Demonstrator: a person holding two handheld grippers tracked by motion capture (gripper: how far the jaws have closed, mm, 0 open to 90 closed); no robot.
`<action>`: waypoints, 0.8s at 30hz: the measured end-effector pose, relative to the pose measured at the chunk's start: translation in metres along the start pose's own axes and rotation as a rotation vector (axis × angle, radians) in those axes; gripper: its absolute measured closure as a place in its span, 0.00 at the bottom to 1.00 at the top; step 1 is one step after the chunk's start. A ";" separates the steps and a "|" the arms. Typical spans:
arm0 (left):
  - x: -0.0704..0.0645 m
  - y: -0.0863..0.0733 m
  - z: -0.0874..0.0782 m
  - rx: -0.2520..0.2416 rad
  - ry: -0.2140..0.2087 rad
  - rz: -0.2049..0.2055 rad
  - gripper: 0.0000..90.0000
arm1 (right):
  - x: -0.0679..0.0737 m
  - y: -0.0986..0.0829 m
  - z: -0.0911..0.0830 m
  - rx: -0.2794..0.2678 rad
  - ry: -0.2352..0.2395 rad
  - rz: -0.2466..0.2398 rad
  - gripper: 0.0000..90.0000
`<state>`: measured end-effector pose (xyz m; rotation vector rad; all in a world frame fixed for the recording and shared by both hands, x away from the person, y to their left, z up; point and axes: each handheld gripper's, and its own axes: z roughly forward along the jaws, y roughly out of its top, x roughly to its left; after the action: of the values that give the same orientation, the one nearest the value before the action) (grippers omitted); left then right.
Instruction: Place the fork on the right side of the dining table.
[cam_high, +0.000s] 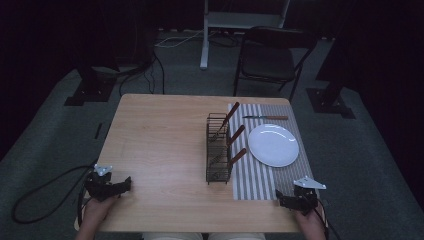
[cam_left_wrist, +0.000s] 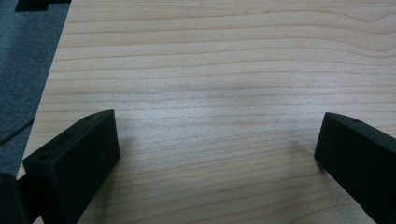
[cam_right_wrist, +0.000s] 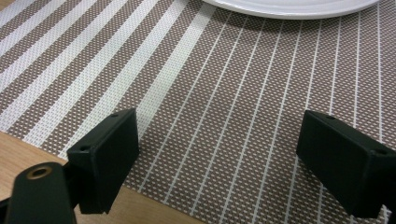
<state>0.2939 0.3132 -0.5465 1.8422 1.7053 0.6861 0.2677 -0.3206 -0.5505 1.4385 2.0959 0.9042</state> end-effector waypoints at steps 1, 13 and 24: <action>0.000 0.000 0.000 0.000 -0.001 0.000 0.00 | 0.000 0.000 0.000 0.002 0.001 0.001 0.14; 0.000 0.000 0.000 0.002 -0.003 0.004 0.00 | 0.000 0.009 0.000 0.081 0.007 0.001 0.14; 0.000 0.000 0.000 0.000 -0.003 0.003 0.00 | -0.001 0.013 0.000 0.114 0.021 -0.019 0.14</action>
<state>0.2938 0.3136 -0.5466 1.8455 1.7005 0.6837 0.2766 -0.3187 -0.5409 1.4685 2.2042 0.8076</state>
